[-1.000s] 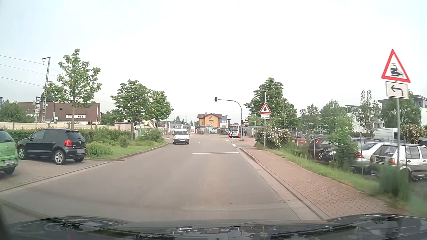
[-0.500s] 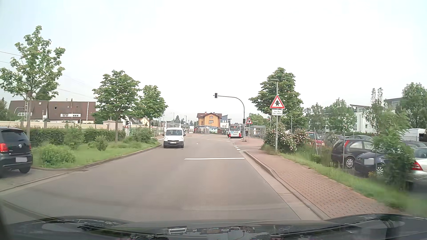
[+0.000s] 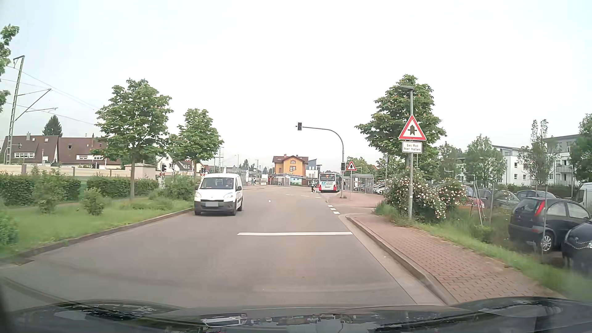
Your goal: Follow the waypoints while adhering to traffic rules and regulations
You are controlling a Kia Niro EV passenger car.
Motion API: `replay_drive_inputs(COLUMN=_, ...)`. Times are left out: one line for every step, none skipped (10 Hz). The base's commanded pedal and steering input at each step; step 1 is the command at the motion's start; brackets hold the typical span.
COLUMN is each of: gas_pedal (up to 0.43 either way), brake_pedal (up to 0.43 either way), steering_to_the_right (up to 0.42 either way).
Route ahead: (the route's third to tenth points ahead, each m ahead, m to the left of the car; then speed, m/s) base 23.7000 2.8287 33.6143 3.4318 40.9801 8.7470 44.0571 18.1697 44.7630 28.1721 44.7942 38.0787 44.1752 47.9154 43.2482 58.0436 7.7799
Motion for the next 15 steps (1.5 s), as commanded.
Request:
replay_drive_inputs(gas_pedal=0.0, brake_pedal=0.0, steering_to_the_right=0.002)
replay_drive_inputs(gas_pedal=0.0, brake_pedal=0.0, steering_to_the_right=0.002)
replay_drive_inputs(gas_pedal=0.0, brake_pedal=0.0, steering_to_the_right=0.001)
replay_drive_inputs(gas_pedal=0.0, brake_pedal=0.0, steering_to_the_right=0.001)
replay_drive_inputs(gas_pedal=0.0, brake_pedal=0.0, steering_to_the_right=0.002)
replay_drive_inputs(gas_pedal=0.0, brake_pedal=0.0, steering_to_the_right=0.002)
replay_drive_inputs(gas_pedal=0.0, brake_pedal=0.0, steering_to_the_right=0.001)
replay_drive_inputs(gas_pedal=0.0, brake_pedal=0.0, steering_to_the_right=0.001)
replay_drive_inputs(gas_pedal=0.0, brake_pedal=0.0, steering_to_the_right=0.001)
replay_drive_inputs(gas_pedal=0.0, brake_pedal=0.0, steering_to_the_right=0.001)
replay_drive_inputs(gas_pedal=0.0, brake_pedal=0.0, steering_to_the_right=0.003)
replay_drive_inputs(gas_pedal=0.0, brake_pedal=0.0, steering_to_the_right=0.007)
replay_drive_inputs(gas_pedal=0.0, brake_pedal=0.0, steering_to_the_right=0.01)
replay_drive_inputs(gas_pedal=0.0, brake_pedal=0.0, steering_to_the_right=0.01)
replay_drive_inputs(gas_pedal=0.0, brake_pedal=0.0, steering_to_the_right=0.006)
